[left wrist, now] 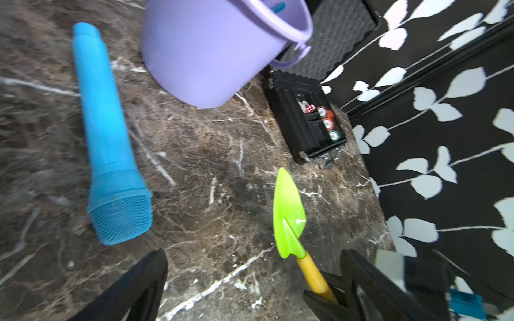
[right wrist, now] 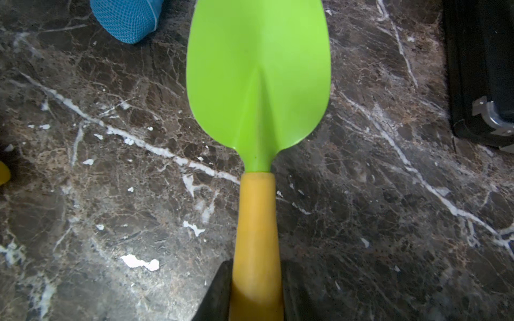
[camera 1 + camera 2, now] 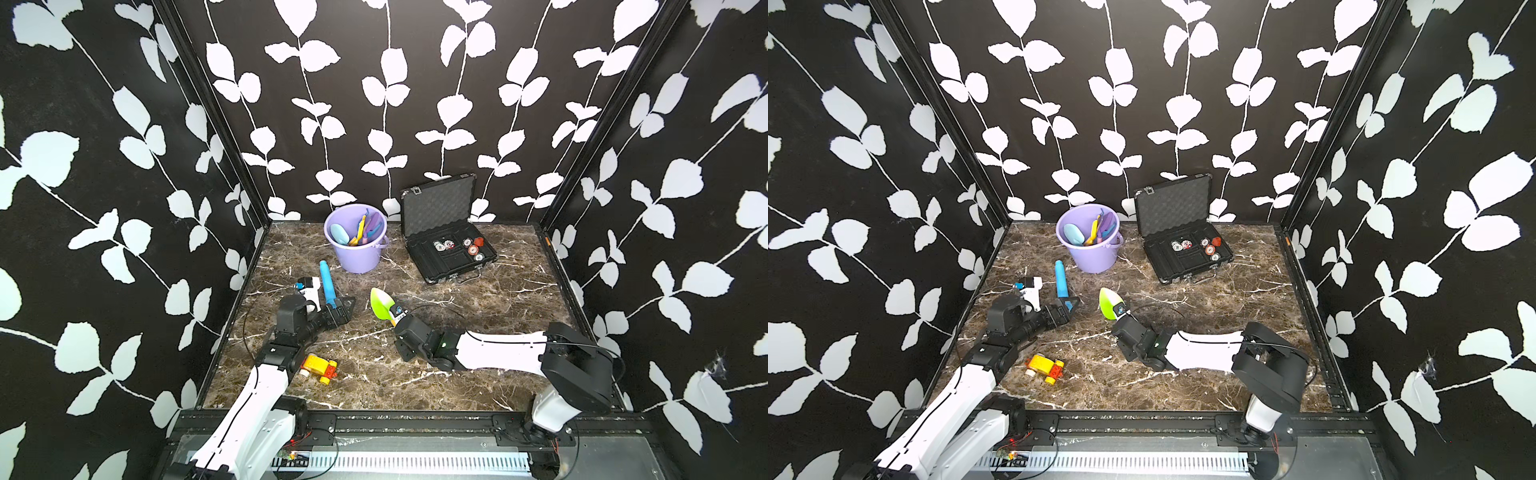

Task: Organize the gardening tools
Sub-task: Pick up the gardening tool from the center of the board.

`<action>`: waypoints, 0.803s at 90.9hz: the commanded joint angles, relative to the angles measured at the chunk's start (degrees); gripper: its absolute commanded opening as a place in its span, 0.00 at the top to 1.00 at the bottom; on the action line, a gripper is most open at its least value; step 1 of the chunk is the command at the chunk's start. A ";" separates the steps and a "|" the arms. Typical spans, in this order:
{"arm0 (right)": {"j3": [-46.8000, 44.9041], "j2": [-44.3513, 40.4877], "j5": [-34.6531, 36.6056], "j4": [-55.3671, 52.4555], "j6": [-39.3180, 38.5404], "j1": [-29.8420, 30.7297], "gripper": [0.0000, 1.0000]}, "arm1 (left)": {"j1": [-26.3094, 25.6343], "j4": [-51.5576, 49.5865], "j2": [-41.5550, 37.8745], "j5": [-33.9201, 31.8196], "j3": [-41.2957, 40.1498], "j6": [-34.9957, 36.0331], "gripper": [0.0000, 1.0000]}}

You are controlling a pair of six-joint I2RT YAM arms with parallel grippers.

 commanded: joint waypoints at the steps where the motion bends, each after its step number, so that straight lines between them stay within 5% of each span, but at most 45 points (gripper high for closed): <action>1: -1.20 -4.19 0.93 4.74 -1.26 0.46 1.00 | -0.86 1.26 1.22 3.78 3.54 2.54 0.01; 28: -4.29 -8.36 2.24 10.15 -3.56 2.20 1.00 | -10.05 -5.04 16.85 3.11 15.80 12.40 0.01; 54: -3.48 -8.78 6.05 10.86 -4.21 3.77 1.00 | -10.55 -4.64 27.10 8.59 23.61 15.57 0.02; 62: -1.86 -8.28 6.96 9.61 -4.49 4.13 1.00 | -10.56 -5.52 28.84 9.91 24.98 17.05 0.09; 73: 0.31 -7.32 7.91 7.93 -4.93 4.33 1.00 | -10.55 -5.73 29.80 11.33 25.60 17.96 0.34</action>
